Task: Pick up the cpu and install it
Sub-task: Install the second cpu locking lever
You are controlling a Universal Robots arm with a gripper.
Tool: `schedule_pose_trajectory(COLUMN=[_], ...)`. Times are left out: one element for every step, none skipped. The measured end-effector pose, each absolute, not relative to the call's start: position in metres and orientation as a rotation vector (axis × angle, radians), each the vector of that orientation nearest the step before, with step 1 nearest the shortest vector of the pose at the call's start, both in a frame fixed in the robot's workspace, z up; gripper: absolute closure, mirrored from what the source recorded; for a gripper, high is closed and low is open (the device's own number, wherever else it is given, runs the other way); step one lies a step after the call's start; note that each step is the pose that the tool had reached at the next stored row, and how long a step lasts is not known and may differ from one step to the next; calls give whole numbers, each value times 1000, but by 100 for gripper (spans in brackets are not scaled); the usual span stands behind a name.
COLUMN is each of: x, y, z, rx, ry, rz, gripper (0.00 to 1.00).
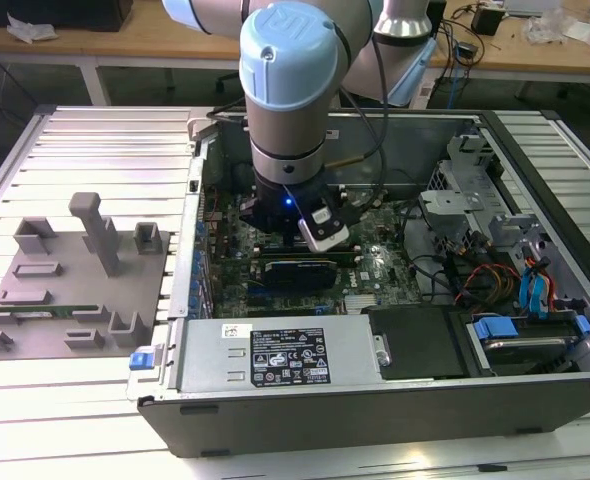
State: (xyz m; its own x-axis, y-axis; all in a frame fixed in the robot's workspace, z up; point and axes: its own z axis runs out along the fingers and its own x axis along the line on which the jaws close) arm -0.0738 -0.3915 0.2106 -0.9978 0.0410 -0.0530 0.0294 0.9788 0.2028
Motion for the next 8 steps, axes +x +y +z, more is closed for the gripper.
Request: schedule_pose_trajectory(x=[-74, -73, -73, -72, -72, -72, -72, -72], y=[-392, -392, -393, -394, -395, -395, -396, -396], z=[211, 211, 211, 211, 211, 211, 211, 211], rx=[55, 54, 55, 55, 55, 55, 55, 55], ry=[3068, 3068, 3068, 3069, 3069, 3069, 3069, 3069], rz=[314, 313, 313, 313, 313, 313, 313, 314], gripper=[89, 89, 89, 89, 89, 89, 89, 89])
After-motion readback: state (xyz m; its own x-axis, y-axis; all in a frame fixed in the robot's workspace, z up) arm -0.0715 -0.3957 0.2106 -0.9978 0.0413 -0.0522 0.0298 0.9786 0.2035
